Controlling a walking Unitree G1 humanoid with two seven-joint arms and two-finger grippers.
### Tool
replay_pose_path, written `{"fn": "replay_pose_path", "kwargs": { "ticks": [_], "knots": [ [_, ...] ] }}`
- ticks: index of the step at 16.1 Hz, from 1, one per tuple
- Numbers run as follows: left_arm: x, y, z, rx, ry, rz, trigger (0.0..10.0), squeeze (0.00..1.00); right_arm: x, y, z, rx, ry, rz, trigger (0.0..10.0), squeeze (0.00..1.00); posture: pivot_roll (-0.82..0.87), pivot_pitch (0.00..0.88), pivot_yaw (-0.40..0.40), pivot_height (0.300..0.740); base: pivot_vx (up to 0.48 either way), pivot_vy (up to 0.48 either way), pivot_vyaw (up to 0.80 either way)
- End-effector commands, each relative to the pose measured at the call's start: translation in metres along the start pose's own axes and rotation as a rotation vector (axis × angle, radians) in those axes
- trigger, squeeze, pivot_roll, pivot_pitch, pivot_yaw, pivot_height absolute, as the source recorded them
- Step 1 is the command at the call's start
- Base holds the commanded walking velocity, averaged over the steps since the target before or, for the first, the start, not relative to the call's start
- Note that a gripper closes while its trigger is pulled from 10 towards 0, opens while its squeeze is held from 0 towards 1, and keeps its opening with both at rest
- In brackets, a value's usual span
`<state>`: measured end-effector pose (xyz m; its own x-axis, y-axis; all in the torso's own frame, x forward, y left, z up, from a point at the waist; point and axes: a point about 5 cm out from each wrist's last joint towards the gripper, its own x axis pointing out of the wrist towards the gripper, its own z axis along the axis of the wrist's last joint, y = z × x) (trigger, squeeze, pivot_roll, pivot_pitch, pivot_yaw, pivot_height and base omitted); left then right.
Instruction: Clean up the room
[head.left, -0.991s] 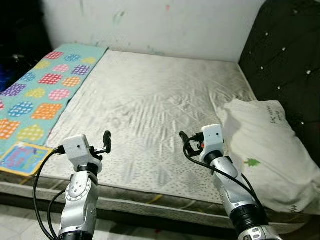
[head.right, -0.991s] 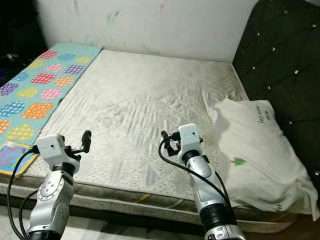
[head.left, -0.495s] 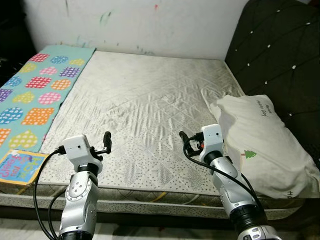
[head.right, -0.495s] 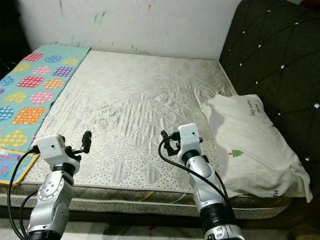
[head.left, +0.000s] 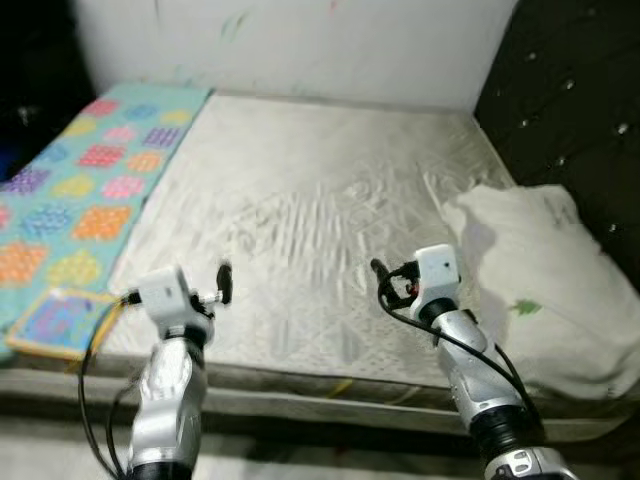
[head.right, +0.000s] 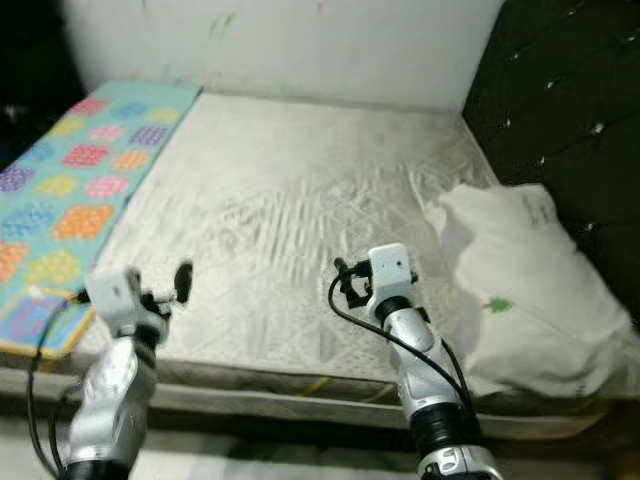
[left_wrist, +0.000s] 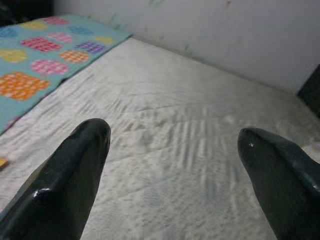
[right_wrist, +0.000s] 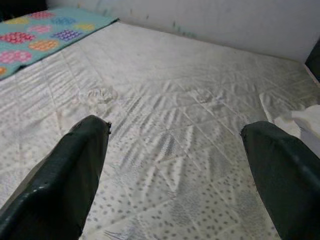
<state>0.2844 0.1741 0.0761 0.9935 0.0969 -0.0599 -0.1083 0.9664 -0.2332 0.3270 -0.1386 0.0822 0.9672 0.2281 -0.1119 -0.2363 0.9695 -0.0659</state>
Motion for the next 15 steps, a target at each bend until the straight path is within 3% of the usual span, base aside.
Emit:
{"fn": "replay_pose_path", "kwargs": {
  "ticks": [1, 6, 11, 15],
  "knots": [
    [0.0012, 0.0062, 0.0050, 0.019, -0.011, 0.018, 10.0, 0.00, 0.0025, 0.0070, 0.0028, 0.013, -0.011, 0.015, 10.0, 0.00, -0.09, 0.008, -0.027, 0.740, 0.000, 0.480, 0.00],
    [0.0015, 0.0064, 0.0048, 0.019, -0.010, 0.020, 10.0, 0.00, 0.0027, 0.0073, 0.0033, 0.016, -0.015, 0.019, 10.0, 0.00, -0.09, 0.010, -0.028, 0.740, 0.000, 0.480, 0.00],
    [0.0020, 0.0068, 0.0046, 0.021, -0.007, 0.021, 10.0, 0.00, 0.0029, 0.0072, 0.0024, 0.020, -0.007, 0.013, 10.0, 0.00, -0.09, 0.010, -0.027, 0.740, 0.000, 0.480, -0.64],
    [0.0021, 0.0065, 0.0043, 0.019, -0.009, 0.021, 10.0, 0.00, 0.0030, 0.0070, 0.0018, 0.017, -0.003, 0.013, 10.0, 0.00, -0.09, 0.010, -0.027, 0.740, 0.000, 0.480, 0.00]
  ]
}}
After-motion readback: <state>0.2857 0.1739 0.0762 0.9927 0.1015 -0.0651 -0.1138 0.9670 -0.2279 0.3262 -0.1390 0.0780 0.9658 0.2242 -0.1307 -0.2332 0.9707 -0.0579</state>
